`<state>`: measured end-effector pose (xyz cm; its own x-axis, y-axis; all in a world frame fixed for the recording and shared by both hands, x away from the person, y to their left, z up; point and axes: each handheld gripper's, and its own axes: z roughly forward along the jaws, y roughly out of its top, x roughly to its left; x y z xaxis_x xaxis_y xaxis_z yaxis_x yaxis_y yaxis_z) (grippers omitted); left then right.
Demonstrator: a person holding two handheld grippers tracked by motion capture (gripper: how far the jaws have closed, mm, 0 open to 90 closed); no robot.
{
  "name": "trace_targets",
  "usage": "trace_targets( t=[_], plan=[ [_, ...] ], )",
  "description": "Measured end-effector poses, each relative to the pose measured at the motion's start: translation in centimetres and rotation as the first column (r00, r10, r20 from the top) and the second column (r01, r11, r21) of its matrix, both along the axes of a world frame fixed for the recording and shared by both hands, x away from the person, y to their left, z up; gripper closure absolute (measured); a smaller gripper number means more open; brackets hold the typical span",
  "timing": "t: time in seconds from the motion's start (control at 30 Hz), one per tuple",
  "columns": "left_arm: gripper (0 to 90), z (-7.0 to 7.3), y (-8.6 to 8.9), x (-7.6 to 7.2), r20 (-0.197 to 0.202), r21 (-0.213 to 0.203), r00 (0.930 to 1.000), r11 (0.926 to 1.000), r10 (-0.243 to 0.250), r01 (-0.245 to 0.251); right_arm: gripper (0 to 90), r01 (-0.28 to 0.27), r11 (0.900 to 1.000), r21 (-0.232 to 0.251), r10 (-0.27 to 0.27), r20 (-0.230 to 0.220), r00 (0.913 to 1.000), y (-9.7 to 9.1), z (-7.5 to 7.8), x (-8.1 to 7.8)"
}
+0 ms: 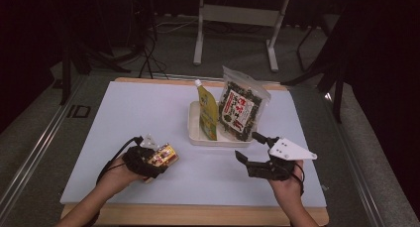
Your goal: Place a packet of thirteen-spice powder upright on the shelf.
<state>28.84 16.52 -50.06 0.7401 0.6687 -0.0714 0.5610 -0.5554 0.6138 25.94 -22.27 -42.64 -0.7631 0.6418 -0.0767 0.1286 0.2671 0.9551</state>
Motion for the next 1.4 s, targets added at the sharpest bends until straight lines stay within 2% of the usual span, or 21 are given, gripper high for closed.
trace_targets(
  t=[0.1,0.13,0.17,0.2,0.27,0.4,0.5,0.53,0.57,0.63,0.83,0.9,0.93,1.0,1.03,1.07,1.13,1.17,1.23,1.3,1.4],
  plan=[
    [32.2,1.1,-0.5,-0.5,0.054,-0.047,0.9985,0.9989,0.005,-0.003,19.3,0.003,0.9999,0.010,-0.003,0.002,1.0000,0.1,0.3,-0.1],
    [32.2,1.1,-0.5,-0.5,0.054,-0.047,0.9985,0.9989,0.005,-0.003,19.3,0.003,0.9999,0.010,-0.003,0.002,1.0000,0.1,0.3,-0.1],
    [32.2,1.6,-0.8,-0.9,0.089,-0.076,0.9960,0.9971,0.008,-0.001,19.3,0.002,0.9999,0.015,-0.002,0.007,1.0000,0.1,0.3,-0.1],
    [32.2,1.8,-1.0,-1.0,0.102,-0.096,0.9947,0.9953,0.015,-0.005,19.3,0.014,0.9998,-0.016,-0.014,0.006,0.9999,0.4,0.2,-0.2],
    [32.3,2.2,-1.3,-1.2,0.125,-0.143,0.9919,0.9897,0.021,-0.003,18.4,0.007,1.0000,-0.006,-0.007,-0.018,0.9998,0.6,0.1,-0.3],
    [32.2,2.8,-2.0,-1.4,0.159,-0.191,0.9872,0.9815,0.012,0.018,14.8,-0.019,0.9998,0.012,0.019,0.001,0.9998,1.3,-0.3,-0.4],
    [32.2,2.9,-2.4,-1.6,0.183,-0.240,0.9830,0.9699,0.006,0.039,11.6,-0.025,0.9997,0.008,0.025,0.000,0.9997,2.1,-0.3,-0.5],
    [32.3,2.9,-2.5,-1.6,0.204,-0.253,0.9789,0.9663,0.005,0.048,9.8,-0.032,0.9995,0.005,0.032,-0.002,0.9995,2.3,-0.3,-0.5],
    [32.2,2.9,-2.6,-1.7,0.222,-0.278,0.9749,0.9579,-0.010,0.073,9.8,-0.035,0.9994,0.004,0.035,-0.006,0.9994,2.6,-0.2,-0.5],
    [32.2,3.0,-2.9,-1.9,0.245,-0.284,0.9694,0.9556,-0.008,0.080,9.8,-0.041,0.9990,0.015,0.042,-0.030,0.9987,3.0,-0.1,-0.5],
    [32.2,2.8,-3.9,-2.3,0.295,-0.331,0.9550,0.9339,-0.034,0.136,9.8,-0.056,0.9945,0.089,0.066,-0.115,0.9912,4.3,0.3,-0.3],
    [32.2,2.7,-4.1,-2.3,0.306,-0.346,0.9513,0.9267,-0.037,0.147,10.3,-0.057,0.9930,0.104,0.069,-0.124,0.9899,4.8,0.5,-0.5],
    [32.2,2.6,-4.3,-2.5,0.324,-0.349,0.9453,0.9246,-0.034,0.153,12.2,-0.060,0.9918,0.113,0.074,-0.129,0.9889,5.0,0.6,-0.5],
    [32.2,2.5,-4.5,-2.5,0.328,-0.369,0.9442,0.9161,-0.028,0.156,13.5,-0.065,0.9897,0.128,0.082,-0.130,0.9881,5.4,0.7,-0.7],
    [32.2,2.4,-4.5,-2.5,0.342,-0.388,0.9393,0.9075,-0.021,0.162,13.9,-0.069,0.9890,0.131,0.086,-0.133,0.9874,5.6,0.8,-0.8],
    [32.2,2.4,-4.6,-2.5,0.345,-0.398,0.9383,0.9031,-0.016,0.162,13.9,-0.069,0.9884,0.135,0.087,-0.132,0.9874,6.0,0.9,-0.8],
    [32.2,2.4,-4.7,-2.5,0.349,-0.399,0.9372,0.9030,-0.012,0.159,14.3,-0.068,0.9882,0.137,0.087,-0.132,0.9875,6.1,0.9,-0.9],
    [32.2,2.4,-4.8,-2.6,0.366,-0.416,0.9307,0.8938,-0.003,0.167,15.4,-0.066,0.9877,0.142,0.085,-0.132,0.9876,6.3,0.9,-0.9],
    [32.2,2.5,-5.0,-2.7,0.377,-0.424,0.9264,0.8906,0.007,0.166,17.5,-0.061,0.9864,0.153,0.082,-0.137,0.9872,7.1,1.0,-0.8],
    [32.1,2.5,-5.2,-2.8,0.386,-0.414,0.9224,0.8942,0.004,0.170,18.0,-0.065,0.9861,0.153,0.088,-0.148,0.9851,7.6,1.0,-0.7],
    [32.1,2.3,-5.4,-2.9,0.403,-0.414,0.9153,0.8918,-0.001,0.183,21.4,-0.053,0.9900,0.131,0.075,-0.170,0.9826,8.4,0.7,-0.6]
  ],
)
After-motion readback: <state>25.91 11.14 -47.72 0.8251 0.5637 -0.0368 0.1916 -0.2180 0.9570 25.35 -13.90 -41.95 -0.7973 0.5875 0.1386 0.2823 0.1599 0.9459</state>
